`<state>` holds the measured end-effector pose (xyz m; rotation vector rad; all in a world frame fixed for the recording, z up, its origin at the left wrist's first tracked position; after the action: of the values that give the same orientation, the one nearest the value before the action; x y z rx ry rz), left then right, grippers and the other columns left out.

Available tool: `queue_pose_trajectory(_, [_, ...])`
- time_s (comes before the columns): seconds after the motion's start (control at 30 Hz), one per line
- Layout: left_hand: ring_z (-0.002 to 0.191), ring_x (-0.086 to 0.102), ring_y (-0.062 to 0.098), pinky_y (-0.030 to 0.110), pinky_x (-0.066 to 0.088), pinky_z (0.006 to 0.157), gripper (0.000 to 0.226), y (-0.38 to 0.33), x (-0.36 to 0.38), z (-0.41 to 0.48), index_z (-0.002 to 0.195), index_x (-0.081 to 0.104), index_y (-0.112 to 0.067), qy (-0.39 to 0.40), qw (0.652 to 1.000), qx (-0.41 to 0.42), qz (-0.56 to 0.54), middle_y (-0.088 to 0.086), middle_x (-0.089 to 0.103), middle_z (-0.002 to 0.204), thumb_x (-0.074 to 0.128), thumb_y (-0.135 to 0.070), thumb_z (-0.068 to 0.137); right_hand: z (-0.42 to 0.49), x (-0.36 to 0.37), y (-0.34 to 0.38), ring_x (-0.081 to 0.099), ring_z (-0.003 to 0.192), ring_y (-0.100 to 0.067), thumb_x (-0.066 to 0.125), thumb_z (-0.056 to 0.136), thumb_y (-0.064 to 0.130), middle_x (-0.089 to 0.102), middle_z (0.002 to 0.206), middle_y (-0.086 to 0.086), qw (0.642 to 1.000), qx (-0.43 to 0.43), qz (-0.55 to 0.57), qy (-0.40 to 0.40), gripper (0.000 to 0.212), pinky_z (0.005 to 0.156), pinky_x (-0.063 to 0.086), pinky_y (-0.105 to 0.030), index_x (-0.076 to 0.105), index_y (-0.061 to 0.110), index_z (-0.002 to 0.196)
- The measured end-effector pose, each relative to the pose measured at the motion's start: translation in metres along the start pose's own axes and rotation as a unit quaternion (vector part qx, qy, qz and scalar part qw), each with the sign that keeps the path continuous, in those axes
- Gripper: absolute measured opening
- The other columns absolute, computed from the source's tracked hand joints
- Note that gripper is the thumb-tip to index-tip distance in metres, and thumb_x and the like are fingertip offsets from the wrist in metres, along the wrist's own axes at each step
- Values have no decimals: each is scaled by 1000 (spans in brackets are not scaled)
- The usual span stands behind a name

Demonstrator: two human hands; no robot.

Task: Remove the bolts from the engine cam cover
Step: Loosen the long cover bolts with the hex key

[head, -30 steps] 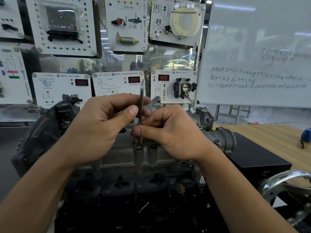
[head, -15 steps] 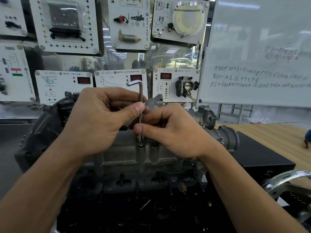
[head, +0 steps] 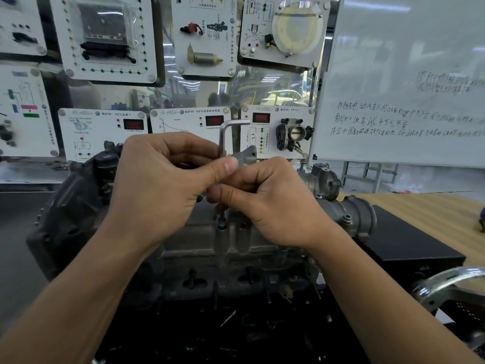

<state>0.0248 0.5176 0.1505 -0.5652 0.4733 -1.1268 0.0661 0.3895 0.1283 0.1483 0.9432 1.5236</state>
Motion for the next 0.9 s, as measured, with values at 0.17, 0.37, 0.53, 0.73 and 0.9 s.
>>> queue_pose_trajectory(0.17, [90,73,8,17,57,72,22,1,21,-2,103,71,-23,153,987,-13,-42,-7,77,93,62,-24,84,0,4,0,63,82,-49,64,95,16,68,83,-33,998,-11,-18,51,21,71,52,-54,76,-1,93])
queue_pose_trajectory(0.37, [83,74,8,17,57,67,16,-4,18,-1,98,71,-21,137,990,18,-26,-10,77,87,62,-18,85,0,8,1,71,91,-16,56,100,13,75,95,-7,995,-9,-47,84,22,86,56,-45,75,2,98])
queue_pose_trajectory(0.53, [75,75,10,20,58,64,11,-3,8,0,90,74,-23,70,997,26,-14,-10,77,80,72,-21,80,1,9,-1,64,82,-47,60,98,22,67,86,-33,997,-22,-23,72,32,73,52,-56,71,-8,91])
queue_pose_trajectory(0.73, [59,72,11,19,56,53,12,-9,6,2,69,75,-24,22,999,31,-15,-6,74,67,84,-31,63,0,-5,-1,60,48,-26,83,77,16,69,62,-18,998,-36,41,-30,25,47,49,-33,72,-5,70])
queue_pose_trajectory(0.9, [46,56,6,20,49,45,38,-3,10,8,61,56,-17,-14,1000,16,-21,-7,60,52,86,-38,52,-1,-3,-1,66,57,-28,78,83,10,72,68,-16,999,-27,23,-29,15,52,52,-36,75,-4,76])
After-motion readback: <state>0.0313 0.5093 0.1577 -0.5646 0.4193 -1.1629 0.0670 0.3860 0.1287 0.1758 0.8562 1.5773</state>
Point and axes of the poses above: each hand's wrist, its own z-axis towards the middle knuckle, its own x-axis out of the palm, y = z × x, the point moved 9 cm from there along z, towards the middle knuckle
